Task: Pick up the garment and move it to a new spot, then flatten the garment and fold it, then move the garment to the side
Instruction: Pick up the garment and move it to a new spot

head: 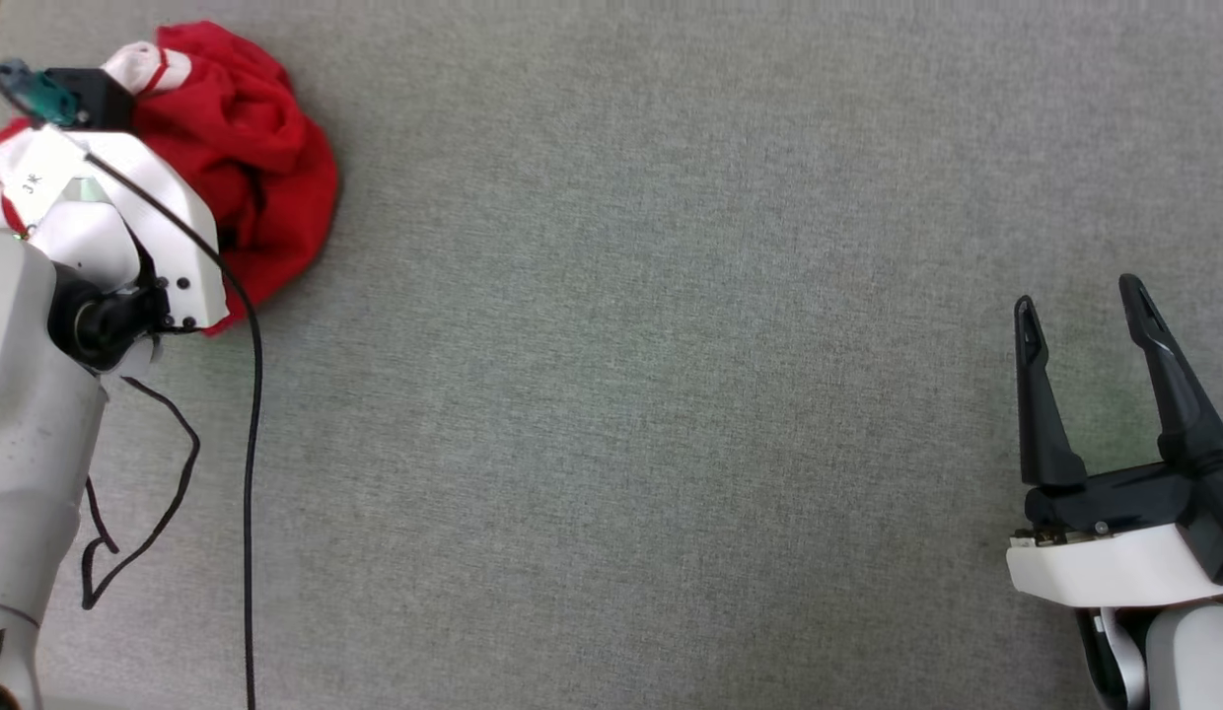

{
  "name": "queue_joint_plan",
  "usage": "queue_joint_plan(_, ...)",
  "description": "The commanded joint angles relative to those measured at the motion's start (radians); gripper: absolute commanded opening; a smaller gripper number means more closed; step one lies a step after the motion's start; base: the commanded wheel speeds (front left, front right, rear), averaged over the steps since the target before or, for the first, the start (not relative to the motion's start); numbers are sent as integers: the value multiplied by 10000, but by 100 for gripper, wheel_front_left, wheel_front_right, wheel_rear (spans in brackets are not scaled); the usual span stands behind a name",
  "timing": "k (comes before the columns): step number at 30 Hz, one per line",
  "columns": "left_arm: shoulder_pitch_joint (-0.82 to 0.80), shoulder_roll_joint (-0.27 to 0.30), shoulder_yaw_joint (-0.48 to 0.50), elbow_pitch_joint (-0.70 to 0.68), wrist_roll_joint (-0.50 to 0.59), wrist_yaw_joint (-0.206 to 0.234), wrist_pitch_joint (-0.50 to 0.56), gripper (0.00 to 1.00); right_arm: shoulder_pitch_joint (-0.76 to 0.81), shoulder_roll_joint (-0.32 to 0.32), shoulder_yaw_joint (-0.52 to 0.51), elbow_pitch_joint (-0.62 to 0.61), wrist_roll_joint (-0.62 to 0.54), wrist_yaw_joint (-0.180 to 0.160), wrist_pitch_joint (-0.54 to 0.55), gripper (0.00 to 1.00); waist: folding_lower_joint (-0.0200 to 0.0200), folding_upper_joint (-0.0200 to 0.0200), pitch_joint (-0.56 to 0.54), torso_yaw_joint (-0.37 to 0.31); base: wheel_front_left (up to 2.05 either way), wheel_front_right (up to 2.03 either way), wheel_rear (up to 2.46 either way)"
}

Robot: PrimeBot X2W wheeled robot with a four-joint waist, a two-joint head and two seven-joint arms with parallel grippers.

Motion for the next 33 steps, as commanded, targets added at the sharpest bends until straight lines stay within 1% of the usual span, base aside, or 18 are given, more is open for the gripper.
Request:
queue_joint_plan(1, 43, 86, -86, -129, -20, -4, -151, 0, -77, 56, 14, 14, 36, -7, -24, 100, -1, 0, -224, 72, 0, 0, 0)
queue_joint_plan(5, -205, 405, -426, -776, -39, -5, -1059, 0, 33, 139, 98, 152, 116, -7, -24, 100, -1, 0, -739, 114, 0, 0, 0)
queue_joint_plan(8, -364, 695, -840, -1303, -16, -5, -1492, 0, 150, 208, 148, 252, 190, -7, -24, 100, -1, 0, -1136, 91, 0, 0, 0)
queue_joint_plan(14, -692, 1122, -1725, -2406, -49, -3, -2100, 0, 320, 306, 156, 393, 318, -7, -24, 100, -1, 0, -1774, -98, 0, 0, 0)
queue_joint_plan(18, -968, 1167, -2205, -3090, 22, -3, -2360, 0, 441, 328, 151, 424, 371, -7, -24, 100, -1, 0, -2069, -380, 0, 0, 0)
queue_joint_plan(22, -1364, 1047, -2564, -3673, 157, -3, -2565, 0, 462, 335, 166, 455, 657, -7, -24, 100, -1, 0, -2239, -793, 0, 0, 0)
queue_joint_plan(25, -1689, 822, -2859, -4050, 297, -4, -2692, 0, 442, 337, 144, 467, 833, -7, -24, 100, -1, 0, -2276, -1167, 0, 0, 0)
queue_joint_plan(29, -2124, 392, -3276, -4443, 441, -4, -2816, 0, 372, 336, 108, 467, 992, -7, -24, 100, -1, 0, -2224, -1703, 0, 0, 0)
queue_joint_plan(33, -2338, -175, -3848, -4694, 584, -4, -3009, 0, 352, 335, 111, 472, 1147, -7, -24, 100, -1, 0, -2116, -2172, 0, 0, 0)
